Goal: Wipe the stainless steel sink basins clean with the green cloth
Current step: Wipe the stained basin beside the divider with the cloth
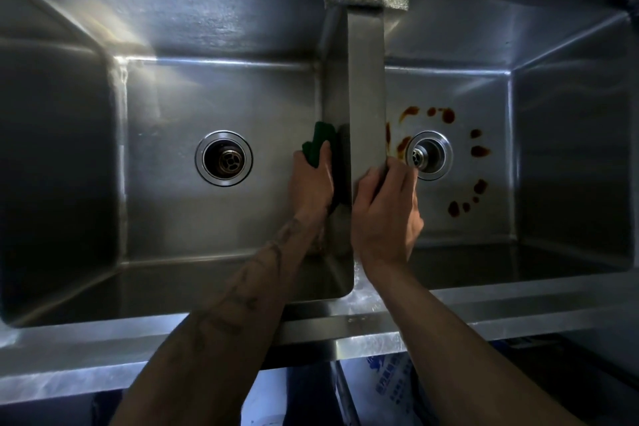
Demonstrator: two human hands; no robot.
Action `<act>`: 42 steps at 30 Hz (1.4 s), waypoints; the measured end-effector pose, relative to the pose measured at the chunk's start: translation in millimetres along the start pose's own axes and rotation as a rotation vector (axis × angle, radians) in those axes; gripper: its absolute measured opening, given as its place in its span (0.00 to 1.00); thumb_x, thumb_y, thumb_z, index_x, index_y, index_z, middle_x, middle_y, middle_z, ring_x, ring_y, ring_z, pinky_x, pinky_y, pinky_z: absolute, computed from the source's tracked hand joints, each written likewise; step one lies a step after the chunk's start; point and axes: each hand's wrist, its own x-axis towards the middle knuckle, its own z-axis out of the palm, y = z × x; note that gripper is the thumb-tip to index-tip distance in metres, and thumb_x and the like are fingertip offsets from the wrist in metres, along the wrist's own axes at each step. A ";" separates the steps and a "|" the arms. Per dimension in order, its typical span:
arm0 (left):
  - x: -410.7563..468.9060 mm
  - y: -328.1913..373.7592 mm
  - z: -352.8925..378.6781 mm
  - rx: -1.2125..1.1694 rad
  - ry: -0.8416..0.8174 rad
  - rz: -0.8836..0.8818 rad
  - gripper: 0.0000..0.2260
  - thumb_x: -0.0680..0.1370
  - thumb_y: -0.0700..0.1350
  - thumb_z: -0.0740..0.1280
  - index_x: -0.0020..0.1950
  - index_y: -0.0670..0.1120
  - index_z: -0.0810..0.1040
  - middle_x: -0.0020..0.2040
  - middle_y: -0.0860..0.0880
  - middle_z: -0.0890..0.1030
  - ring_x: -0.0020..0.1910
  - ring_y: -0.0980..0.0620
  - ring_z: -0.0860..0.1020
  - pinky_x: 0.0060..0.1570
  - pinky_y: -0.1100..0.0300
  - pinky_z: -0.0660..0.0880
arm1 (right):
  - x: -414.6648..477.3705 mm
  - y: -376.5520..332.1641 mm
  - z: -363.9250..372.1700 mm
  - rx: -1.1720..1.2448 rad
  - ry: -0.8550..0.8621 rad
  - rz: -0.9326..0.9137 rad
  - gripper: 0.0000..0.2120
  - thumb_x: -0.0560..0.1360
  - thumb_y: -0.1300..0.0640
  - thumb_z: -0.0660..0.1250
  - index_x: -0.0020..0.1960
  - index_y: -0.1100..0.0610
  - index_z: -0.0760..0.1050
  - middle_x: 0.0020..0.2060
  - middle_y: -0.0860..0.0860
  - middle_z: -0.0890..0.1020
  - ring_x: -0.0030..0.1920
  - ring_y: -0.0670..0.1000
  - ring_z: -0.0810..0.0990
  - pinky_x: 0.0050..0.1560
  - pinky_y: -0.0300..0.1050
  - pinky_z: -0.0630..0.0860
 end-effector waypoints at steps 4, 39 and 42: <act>-3.5 20.4 -2.9 -0.041 0.047 0.168 0.15 0.85 0.61 0.63 0.56 0.50 0.71 0.43 0.55 0.76 0.38 0.60 0.75 0.34 0.67 0.71 | 0.4 0.1 1.1 -0.011 -0.010 0.020 0.07 0.86 0.54 0.56 0.56 0.56 0.70 0.47 0.49 0.72 0.44 0.46 0.72 0.44 0.39 0.68; 40.3 65.9 -0.7 -0.138 0.090 0.263 0.17 0.84 0.62 0.65 0.65 0.51 0.74 0.54 0.53 0.82 0.52 0.55 0.82 0.49 0.63 0.77 | 2.6 0.6 3.2 -0.043 0.019 0.013 0.08 0.85 0.55 0.58 0.55 0.59 0.72 0.47 0.52 0.74 0.43 0.46 0.69 0.44 0.35 0.62; 53.1 66.8 2.7 -0.076 0.031 0.157 0.21 0.84 0.61 0.65 0.70 0.48 0.74 0.62 0.47 0.82 0.60 0.46 0.81 0.58 0.57 0.76 | 2.8 1.8 3.2 -0.018 0.002 -0.004 0.08 0.85 0.56 0.58 0.56 0.60 0.72 0.47 0.53 0.74 0.44 0.48 0.71 0.45 0.36 0.64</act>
